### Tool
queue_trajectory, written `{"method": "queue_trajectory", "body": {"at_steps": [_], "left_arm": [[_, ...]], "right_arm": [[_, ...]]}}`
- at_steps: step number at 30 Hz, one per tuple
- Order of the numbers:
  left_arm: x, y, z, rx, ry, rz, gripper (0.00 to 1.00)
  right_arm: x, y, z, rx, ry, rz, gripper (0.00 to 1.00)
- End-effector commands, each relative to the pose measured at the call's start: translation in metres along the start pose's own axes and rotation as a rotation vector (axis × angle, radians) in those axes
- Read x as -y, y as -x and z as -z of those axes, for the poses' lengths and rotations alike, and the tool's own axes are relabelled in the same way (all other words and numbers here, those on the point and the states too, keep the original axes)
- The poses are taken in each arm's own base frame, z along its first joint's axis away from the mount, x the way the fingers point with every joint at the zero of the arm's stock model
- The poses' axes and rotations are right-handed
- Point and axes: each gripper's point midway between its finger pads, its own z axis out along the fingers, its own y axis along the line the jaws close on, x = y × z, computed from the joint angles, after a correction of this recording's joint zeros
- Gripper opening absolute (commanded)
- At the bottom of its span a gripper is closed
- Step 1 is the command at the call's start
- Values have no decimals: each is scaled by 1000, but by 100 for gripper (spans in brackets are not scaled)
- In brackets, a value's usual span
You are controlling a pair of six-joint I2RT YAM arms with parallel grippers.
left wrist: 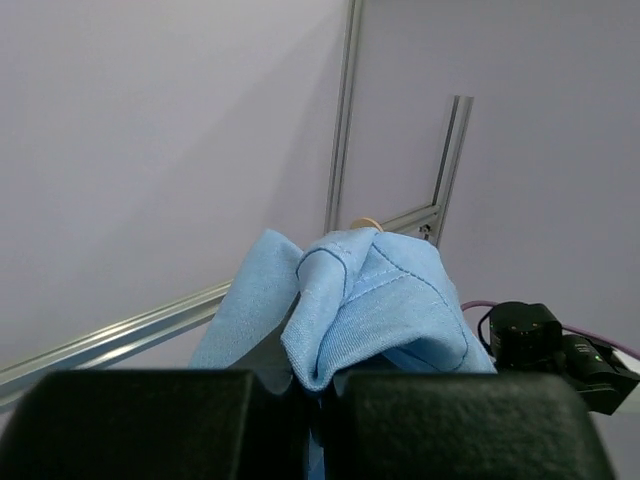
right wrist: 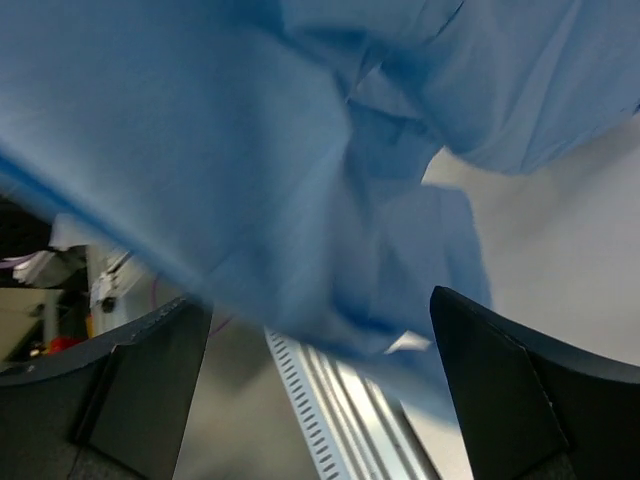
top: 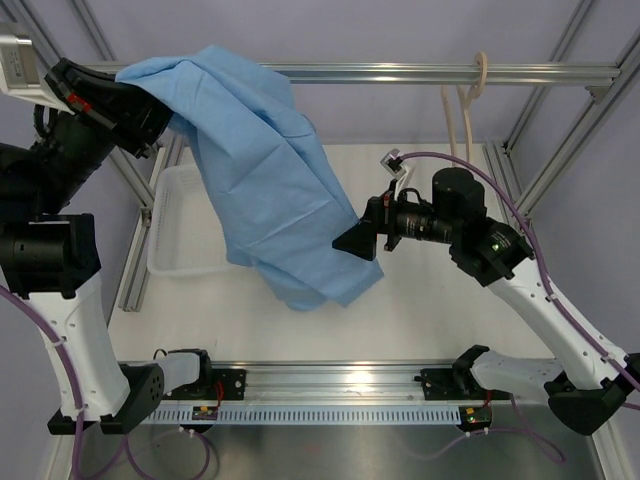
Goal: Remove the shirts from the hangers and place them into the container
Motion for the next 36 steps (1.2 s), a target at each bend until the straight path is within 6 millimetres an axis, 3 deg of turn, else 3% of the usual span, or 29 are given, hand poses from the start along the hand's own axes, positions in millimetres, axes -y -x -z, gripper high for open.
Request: {"method": "queue_trajectory", "body": {"at_steps": [1, 4, 7, 13, 16, 17, 20, 21, 23, 28, 36], "left_arm": [[-4, -18, -4, -54, -22, 109, 0], [-12, -32, -2, -67, -4, 130, 0], [-11, -38, 0, -70, -14, 155, 0], [0, -31, 1, -59, -46, 175, 0], [8, -28, 3, -58, -67, 179, 0], [8, -27, 3, -58, -68, 182, 0], [11, -27, 5, -58, -71, 189, 0], [12, -26, 5, -55, -74, 190, 0], [14, -26, 6, -54, -75, 197, 0], [18, -26, 10, -58, -77, 190, 0], [16, -35, 6, -68, -99, 222, 0]], "right_arm": [[16, 25, 9, 118, -107, 260, 99], [25, 22, 14, 112, -146, 359, 99], [12, 24, 20, 126, -87, 441, 100], [-11, 12, -5, 32, 111, 540, 100], [-10, 6, -29, -23, 136, 558, 99], [-18, 2, -34, -38, 162, 572, 99], [-28, 9, -48, -37, 156, 614, 99], [-41, 14, -51, -28, 171, 643, 100], [-35, 16, -65, -37, 112, 649, 100], [-45, 23, -71, -4, 77, 631, 99], [-60, 8, -77, -30, 131, 593, 99]]}}
